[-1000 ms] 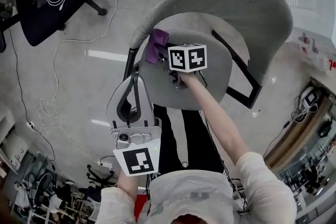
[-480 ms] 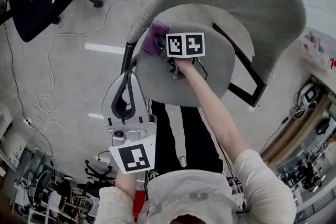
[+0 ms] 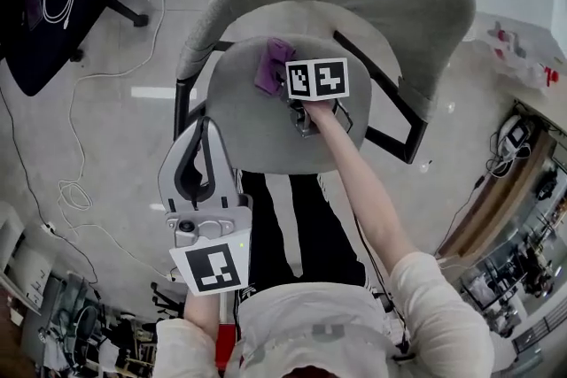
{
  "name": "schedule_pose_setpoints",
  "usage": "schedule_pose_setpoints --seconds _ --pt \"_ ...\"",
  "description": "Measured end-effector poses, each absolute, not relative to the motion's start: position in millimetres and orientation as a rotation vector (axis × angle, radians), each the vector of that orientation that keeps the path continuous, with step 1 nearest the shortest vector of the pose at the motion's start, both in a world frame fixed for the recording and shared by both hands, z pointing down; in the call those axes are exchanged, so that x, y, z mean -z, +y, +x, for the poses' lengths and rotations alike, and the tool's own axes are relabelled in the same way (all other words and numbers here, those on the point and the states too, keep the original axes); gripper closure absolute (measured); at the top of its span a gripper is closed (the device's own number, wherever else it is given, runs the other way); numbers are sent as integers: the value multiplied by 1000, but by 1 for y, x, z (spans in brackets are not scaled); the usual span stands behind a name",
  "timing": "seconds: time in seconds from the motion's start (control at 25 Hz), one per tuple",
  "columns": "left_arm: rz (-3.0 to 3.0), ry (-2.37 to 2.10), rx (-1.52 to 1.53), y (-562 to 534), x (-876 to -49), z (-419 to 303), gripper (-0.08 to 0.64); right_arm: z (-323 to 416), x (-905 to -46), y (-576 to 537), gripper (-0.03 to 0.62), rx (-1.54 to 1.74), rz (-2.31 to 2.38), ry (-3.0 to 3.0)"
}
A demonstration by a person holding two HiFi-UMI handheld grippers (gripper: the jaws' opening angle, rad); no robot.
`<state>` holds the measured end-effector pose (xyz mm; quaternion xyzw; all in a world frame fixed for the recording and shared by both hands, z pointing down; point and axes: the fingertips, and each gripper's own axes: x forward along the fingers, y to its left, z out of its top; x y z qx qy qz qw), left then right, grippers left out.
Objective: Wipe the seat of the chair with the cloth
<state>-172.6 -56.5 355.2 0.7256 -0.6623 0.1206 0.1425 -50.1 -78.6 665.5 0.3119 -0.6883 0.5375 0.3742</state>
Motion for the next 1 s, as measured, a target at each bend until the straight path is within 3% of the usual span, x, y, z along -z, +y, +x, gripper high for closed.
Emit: schedule_pose_setpoints --seconds 0.48,1.0 --pt "2253 -1720 -402 -73 -351 -107 548 117 -662 -73 505 -1367 1107 -1560" --pt "2317 -1622 -391 -73 -348 -70 548 182 -656 -68 505 -1234 1235 -1400"
